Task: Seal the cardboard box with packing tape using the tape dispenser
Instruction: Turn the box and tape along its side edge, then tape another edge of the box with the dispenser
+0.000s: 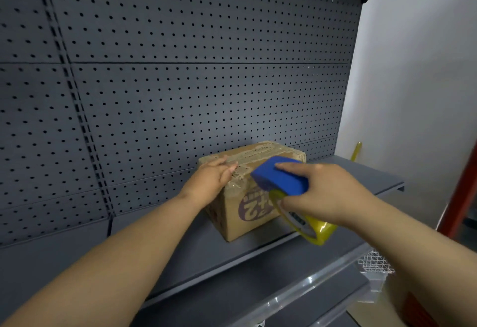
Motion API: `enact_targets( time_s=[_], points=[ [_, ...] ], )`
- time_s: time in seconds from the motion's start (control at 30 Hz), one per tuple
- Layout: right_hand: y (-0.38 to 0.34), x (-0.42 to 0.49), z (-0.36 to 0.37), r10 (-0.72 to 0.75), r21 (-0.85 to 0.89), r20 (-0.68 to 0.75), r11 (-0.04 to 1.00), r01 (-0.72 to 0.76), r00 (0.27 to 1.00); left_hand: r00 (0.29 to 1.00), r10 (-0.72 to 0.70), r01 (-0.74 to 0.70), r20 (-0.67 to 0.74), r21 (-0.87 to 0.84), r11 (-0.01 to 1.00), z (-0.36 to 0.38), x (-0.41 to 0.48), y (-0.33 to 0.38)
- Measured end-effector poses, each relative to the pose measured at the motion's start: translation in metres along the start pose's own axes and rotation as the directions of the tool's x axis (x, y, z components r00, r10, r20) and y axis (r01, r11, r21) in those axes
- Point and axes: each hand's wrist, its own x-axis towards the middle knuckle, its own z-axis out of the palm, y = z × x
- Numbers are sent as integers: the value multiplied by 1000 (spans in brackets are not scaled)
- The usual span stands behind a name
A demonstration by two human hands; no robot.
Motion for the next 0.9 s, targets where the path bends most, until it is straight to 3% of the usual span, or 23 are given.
enact_targets(
  time_s=[0.1, 0.17, 0.33, 0.53, 0.7, 0.8, 0.9],
  points=[
    [13, 1, -8, 51, 143, -91, 989, -37, 995, 995, -67, 49, -69, -227, 973, 8, -13, 17],
    [20, 0, -9, 64, 228, -122, 973, -34, 990, 989, -111, 81, -95, -276, 958, 14, -20, 26],
    [32, -5, 4, 72, 384, -232, 923, 23, 970, 988, -103, 88, -119, -121, 989, 22, -18, 23],
    [36, 5, 8, 78, 478, -345, 872, 104, 935, 998, -63, 62, -22, -67, 996, 15, -10, 8],
    [36, 25, 3, 34, 511, -403, 838, 194, 914, 992, -31, 20, 121, 92, 996, -6, -9, 6],
    [35, 39, 1, 3, 499, -431, 834, 235, 902, 990, -114, 117, 78, -39, 992, -31, 7, 29],
    [36, 54, 0, -23, 481, -459, 834, 270, 888, 959, -278, 279, 63, -399, 874, -49, 40, 56]
  ],
)
